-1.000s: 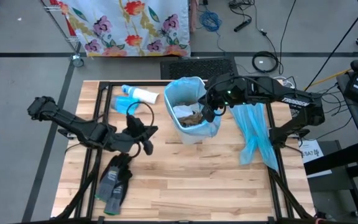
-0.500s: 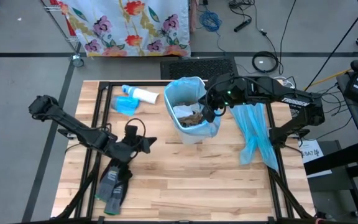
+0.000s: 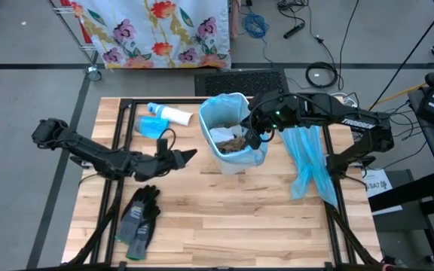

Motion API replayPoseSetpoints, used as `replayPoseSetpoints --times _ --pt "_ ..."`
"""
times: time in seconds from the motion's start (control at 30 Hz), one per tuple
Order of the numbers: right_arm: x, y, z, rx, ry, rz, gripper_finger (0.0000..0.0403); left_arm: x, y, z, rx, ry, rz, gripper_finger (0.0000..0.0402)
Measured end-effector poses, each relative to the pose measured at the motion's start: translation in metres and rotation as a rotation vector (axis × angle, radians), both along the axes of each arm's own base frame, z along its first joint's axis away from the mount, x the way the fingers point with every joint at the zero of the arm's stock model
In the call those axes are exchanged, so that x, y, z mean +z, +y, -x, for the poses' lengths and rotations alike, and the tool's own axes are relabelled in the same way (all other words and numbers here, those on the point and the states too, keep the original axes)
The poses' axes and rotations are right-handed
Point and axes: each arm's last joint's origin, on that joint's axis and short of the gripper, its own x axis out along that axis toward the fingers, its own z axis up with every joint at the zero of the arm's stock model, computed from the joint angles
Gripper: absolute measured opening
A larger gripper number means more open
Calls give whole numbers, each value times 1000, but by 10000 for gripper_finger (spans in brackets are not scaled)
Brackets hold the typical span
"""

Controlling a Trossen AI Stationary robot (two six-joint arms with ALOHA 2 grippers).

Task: Place trash/remove bag and relplace
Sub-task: Remove trash bag from the trash bin

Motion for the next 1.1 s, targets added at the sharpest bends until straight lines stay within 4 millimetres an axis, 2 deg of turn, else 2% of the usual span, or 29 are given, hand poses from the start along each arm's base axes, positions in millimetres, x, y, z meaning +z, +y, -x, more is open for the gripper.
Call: replayPoseSetpoints --times 0.23,0.6,0.83,1.0,1.1 --pt "0 0 0 0 0 0 0 12 1 -3 -92 -72 -71 33" --pt "0 0 0 0 0 -1 0 12 9 -6 -113 -78 -61 128" --pt "0 0 0 -2 -4 -3 0 7 15 -16 -69 -99 -58 132" --pt "0 0 0 -7 -8 -8 0 -1 16 -34 -55 -79 -61 132" --pt "1 0 0 -7 -9 -9 0 2 18 -42 -45 -96 -58 132"
